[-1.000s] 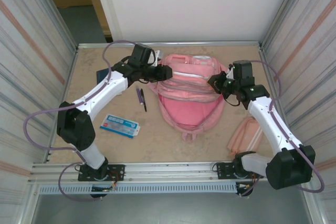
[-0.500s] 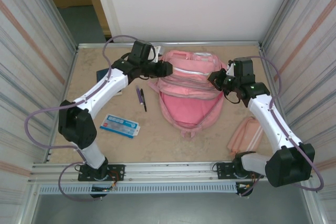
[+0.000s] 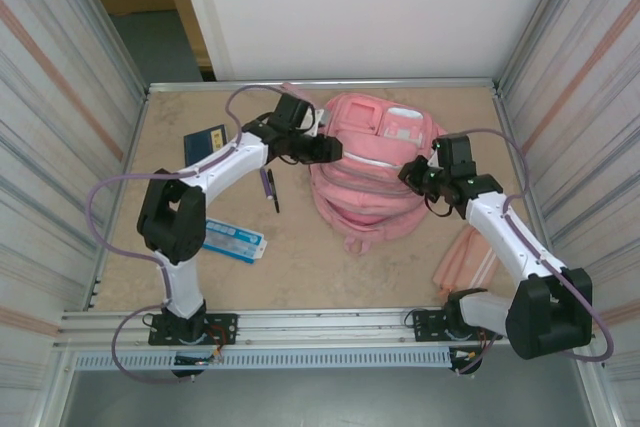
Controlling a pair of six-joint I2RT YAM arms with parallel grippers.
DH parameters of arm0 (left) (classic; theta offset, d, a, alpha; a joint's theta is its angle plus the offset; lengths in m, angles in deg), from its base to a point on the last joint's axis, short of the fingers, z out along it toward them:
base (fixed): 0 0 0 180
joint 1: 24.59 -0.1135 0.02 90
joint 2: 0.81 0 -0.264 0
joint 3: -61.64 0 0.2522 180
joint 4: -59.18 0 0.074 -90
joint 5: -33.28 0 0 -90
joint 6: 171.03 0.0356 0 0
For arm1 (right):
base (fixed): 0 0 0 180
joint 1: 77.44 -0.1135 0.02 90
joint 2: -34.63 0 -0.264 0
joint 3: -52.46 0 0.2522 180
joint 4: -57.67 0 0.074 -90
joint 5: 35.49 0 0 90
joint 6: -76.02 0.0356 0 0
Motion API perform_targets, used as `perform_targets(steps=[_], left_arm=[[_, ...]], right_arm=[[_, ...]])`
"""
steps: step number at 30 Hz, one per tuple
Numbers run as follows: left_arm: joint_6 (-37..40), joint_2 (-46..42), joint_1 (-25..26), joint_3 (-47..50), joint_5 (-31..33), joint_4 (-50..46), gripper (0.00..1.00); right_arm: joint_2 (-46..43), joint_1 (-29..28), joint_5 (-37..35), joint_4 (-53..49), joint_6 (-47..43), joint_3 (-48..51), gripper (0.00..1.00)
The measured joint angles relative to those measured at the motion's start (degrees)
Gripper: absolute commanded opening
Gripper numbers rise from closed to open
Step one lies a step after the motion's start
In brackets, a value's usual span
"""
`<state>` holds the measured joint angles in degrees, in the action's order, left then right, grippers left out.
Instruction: Pack books, pencil case, and school supplies into a backpack
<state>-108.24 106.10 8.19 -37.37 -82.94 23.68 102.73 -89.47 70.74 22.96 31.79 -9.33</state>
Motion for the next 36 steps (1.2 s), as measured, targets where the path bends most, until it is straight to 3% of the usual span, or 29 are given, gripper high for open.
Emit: perform_targets(steps=[2,10,15,21,27,32,36], left_arm=[[0.00,-1.90,0.02,3.61,0.55,0.20,0.47],[0.37,-16.72,-1.84,14.75,5.40,-1.22,0.52],[0.44,-21.22,-6.62,18.27,8.24,-2.97,0.53],[0.66,-16.59,-15.10,17.68,14.86,-6.49,0.56],[0.59,-7.50,-22.38,13.07,20.33,-6.91,0.57],[0.92,-0.96,-27.85,8.96,23.34,-6.82,0.58],[1.84,4.22,-28.83,4.98,24.72,-6.93,0.59]], right_arm=[[-0.48,-0.09,-0.11,0.20,-0.24,1.03,0.04],[-1.68,-0.92,-0.96,-0.02,-1.92,3.13,0.36],[-1.64,-3.93,-4.22,-0.55,-3.28,2.84,0.47],[-1.40,-10.84,-10.40,-2.84,-5.62,-0.76,0.53],[-1.40,-16.57,-12.22,-2.19,-7.32,-0.90,0.55],[-1.40,-18.40,-12.20,-1.75,-8.46,-0.90,0.56],[-1.64,-18.75,-12.33,-1.57,-8.96,-0.90,0.56]])
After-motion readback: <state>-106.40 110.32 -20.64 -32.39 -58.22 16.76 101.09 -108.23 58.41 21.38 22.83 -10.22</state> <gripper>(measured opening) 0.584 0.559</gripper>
